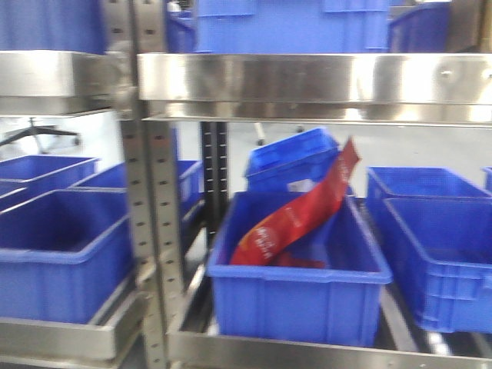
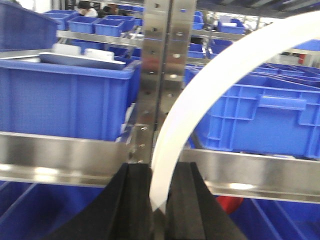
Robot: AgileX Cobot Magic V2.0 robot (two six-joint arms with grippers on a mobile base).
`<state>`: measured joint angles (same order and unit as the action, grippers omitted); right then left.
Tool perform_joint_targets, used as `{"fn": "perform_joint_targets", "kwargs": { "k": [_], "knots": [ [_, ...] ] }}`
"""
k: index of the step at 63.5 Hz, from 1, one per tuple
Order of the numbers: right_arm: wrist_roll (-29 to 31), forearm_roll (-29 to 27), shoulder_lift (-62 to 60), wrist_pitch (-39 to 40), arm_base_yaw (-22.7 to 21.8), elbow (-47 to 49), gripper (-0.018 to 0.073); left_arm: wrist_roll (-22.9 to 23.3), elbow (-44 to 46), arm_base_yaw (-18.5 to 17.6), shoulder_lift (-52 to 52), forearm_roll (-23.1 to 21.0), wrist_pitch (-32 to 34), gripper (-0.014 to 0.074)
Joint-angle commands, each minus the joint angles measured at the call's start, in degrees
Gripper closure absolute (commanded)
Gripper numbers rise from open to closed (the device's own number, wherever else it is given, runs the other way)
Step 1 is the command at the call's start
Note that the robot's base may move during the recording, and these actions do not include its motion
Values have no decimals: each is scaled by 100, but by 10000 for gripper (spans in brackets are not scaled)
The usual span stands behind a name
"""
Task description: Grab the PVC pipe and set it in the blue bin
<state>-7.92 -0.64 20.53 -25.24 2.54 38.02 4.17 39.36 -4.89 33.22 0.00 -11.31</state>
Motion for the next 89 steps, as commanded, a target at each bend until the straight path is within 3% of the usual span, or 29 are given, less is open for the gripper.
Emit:
{"fn": "perform_joint_targets", "kwargs": {
  "k": [1,89],
  "knots": [
    [47,64,-17,172,-13,-11,727,-6,4,11,-22,0,165,707],
    [47,64,-17,172,-13,-11,727,-6,4,11,-22,0,165,707]
  ]
}}
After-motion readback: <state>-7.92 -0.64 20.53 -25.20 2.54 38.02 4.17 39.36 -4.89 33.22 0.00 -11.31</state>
